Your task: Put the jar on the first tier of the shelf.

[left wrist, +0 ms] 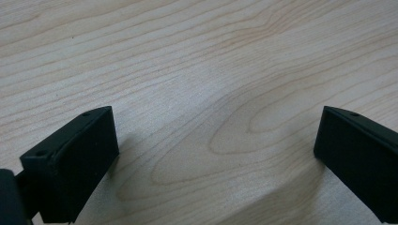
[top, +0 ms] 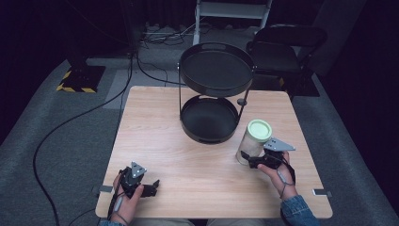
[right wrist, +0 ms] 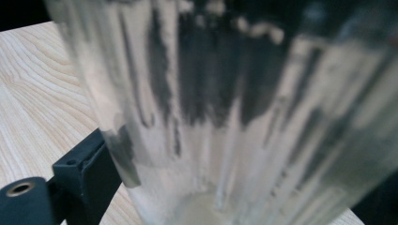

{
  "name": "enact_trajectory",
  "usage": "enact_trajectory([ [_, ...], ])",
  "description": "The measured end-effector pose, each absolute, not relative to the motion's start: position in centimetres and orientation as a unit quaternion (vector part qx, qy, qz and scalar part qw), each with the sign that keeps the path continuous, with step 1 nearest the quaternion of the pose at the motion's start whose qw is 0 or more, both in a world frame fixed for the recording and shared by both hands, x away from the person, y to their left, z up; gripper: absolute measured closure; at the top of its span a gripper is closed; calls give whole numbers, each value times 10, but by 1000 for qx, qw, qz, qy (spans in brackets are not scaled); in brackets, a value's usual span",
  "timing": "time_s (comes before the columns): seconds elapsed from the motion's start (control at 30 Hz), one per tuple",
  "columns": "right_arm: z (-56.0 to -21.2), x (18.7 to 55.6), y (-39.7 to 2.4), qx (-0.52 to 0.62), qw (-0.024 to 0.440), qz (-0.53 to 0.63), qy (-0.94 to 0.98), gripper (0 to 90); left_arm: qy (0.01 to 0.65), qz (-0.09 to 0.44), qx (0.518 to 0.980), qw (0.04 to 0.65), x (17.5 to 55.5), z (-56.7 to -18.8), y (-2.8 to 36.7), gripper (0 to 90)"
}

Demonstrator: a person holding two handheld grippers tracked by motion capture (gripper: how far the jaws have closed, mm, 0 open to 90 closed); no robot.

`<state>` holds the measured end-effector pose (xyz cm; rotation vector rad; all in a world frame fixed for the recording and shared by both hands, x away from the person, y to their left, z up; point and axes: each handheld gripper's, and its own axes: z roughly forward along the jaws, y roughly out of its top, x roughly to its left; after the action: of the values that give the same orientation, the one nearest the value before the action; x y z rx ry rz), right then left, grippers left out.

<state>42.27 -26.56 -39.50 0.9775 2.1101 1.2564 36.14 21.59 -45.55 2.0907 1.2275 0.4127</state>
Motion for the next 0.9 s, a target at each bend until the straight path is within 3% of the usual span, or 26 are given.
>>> enact_trajectory([
  [0.9, -375, 430, -260, 355, 250, 452, 779, 110, 471, 159, 800, 335, 361, -456, 216, 1],
])
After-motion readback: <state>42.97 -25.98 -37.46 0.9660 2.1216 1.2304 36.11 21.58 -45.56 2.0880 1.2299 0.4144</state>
